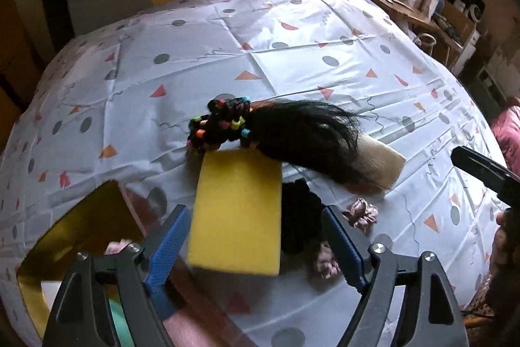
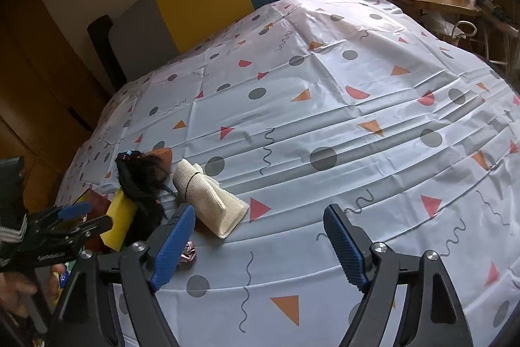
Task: Organize soft objects
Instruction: 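Close the left tool on the yellow sponge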
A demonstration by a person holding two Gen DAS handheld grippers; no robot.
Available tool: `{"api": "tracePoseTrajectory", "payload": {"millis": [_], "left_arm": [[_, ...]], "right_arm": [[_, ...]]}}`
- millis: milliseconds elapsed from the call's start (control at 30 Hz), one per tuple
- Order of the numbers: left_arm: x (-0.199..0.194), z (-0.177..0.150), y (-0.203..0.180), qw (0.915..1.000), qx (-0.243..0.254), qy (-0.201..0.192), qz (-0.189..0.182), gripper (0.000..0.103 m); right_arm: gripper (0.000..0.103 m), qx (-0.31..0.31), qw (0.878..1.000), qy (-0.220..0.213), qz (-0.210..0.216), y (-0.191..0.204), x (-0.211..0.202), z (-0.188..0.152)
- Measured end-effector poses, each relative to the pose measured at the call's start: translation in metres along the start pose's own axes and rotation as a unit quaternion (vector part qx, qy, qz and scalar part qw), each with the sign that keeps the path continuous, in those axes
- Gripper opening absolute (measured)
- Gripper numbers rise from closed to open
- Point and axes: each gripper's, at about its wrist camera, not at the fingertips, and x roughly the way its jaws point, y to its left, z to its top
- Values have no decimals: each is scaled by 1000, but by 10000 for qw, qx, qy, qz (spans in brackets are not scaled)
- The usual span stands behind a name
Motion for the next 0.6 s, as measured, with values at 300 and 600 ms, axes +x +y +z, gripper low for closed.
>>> {"api": "tracePoseTrajectory", "payload": {"millis": [300, 600], "left_arm": [[31, 8, 6, 9995, 73, 314, 15, 85], [42, 4, 7, 9991, -15, 430, -2, 65]], "right_arm": [[82, 5, 10000, 84, -5, 0, 4, -1], [82, -187, 9998, 64, -66, 5, 5, -2]]}}
